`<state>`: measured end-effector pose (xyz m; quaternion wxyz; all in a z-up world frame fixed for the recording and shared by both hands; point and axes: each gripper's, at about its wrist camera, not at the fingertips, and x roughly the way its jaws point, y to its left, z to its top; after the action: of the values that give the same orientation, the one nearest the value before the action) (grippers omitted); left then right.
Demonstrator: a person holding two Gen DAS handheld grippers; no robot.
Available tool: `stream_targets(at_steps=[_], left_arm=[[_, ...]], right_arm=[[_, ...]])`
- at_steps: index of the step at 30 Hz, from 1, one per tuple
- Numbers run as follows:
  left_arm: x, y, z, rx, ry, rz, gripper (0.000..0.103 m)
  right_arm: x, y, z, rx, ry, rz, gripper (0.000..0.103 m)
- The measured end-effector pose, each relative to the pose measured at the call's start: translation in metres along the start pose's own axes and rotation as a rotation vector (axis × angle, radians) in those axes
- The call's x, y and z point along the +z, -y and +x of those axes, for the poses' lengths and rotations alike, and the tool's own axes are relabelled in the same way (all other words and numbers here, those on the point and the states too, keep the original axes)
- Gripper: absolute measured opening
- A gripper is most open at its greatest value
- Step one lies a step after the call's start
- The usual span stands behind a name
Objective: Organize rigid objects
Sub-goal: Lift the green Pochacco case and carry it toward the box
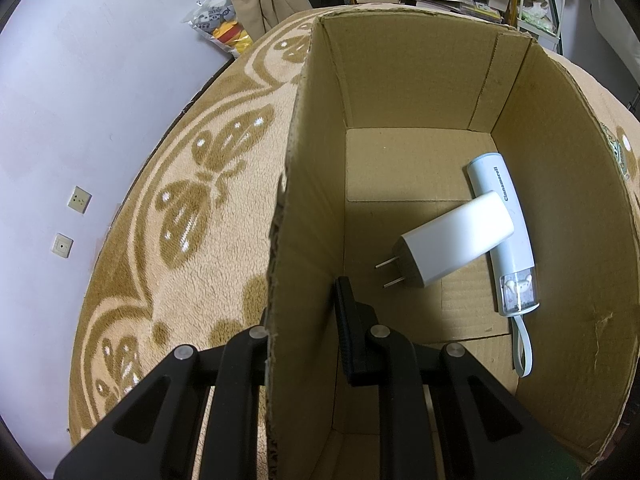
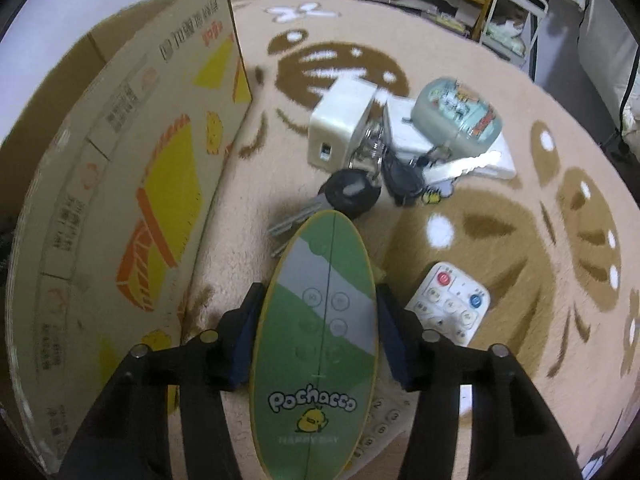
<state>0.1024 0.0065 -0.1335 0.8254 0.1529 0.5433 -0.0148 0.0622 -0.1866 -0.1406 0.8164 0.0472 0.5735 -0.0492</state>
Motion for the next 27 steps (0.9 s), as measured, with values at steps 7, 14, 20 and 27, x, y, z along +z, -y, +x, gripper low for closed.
stream_targets(at_steps=[7, 14, 20, 27], left_arm=[[0.000, 0.001, 0.000, 0.002, 0.000, 0.003, 0.017], [0.000, 0.001, 0.000, 0.002, -0.001, 0.003, 0.017], [-0.001, 0.000, 0.001, 0.000, -0.003, 0.000, 0.017], [0.000, 0.001, 0.001, 0.001, -0.003, 0.002, 0.017]], right_arm=[[0.009, 0.006, -0.022, 0.035, 0.086, 0.024, 0.058], [0.029, 0.013, -0.041, 0.069, 0.169, 0.074, 0.058], [0.058, 0.006, -0.062, 0.103, 0.243, 0.067, 0.058], [0.072, -0.020, -0.091, 0.173, 0.362, 0.034, 0.058]])
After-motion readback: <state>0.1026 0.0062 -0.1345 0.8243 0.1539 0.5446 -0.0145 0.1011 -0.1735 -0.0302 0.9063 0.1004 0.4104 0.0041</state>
